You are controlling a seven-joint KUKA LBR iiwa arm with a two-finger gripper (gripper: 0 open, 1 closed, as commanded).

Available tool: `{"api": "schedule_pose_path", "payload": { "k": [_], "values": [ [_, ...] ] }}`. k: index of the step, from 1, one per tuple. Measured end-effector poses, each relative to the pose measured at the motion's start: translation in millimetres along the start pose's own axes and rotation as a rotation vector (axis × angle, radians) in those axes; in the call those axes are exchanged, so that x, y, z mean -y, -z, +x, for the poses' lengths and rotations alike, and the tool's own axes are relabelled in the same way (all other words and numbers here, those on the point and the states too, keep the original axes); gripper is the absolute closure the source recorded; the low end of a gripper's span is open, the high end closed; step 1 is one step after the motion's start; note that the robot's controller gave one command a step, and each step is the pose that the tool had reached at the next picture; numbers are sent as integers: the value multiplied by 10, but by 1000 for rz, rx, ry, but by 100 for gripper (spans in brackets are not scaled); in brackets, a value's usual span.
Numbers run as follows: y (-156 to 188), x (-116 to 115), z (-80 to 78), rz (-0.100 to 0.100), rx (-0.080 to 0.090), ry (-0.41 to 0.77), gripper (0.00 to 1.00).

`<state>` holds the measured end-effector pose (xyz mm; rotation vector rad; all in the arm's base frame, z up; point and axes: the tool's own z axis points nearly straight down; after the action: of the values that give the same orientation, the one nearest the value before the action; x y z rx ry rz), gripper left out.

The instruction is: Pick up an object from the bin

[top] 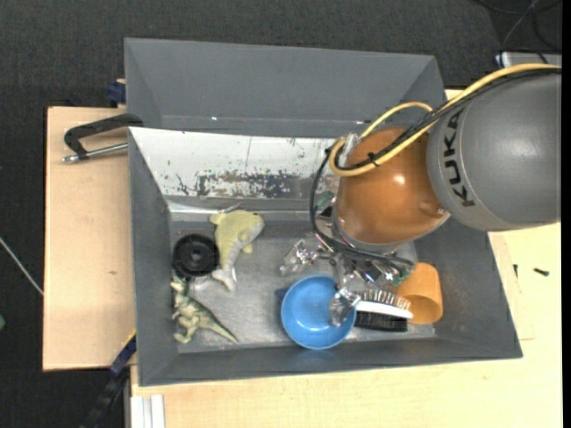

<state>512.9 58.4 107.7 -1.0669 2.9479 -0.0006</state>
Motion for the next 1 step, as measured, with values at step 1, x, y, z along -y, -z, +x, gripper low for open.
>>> {"api": "schedule_pose_path", "payload": {
  "k": [1],
  "values": [
    [-339, 34, 61, -1, 3, 113, 0]
  ]
}}
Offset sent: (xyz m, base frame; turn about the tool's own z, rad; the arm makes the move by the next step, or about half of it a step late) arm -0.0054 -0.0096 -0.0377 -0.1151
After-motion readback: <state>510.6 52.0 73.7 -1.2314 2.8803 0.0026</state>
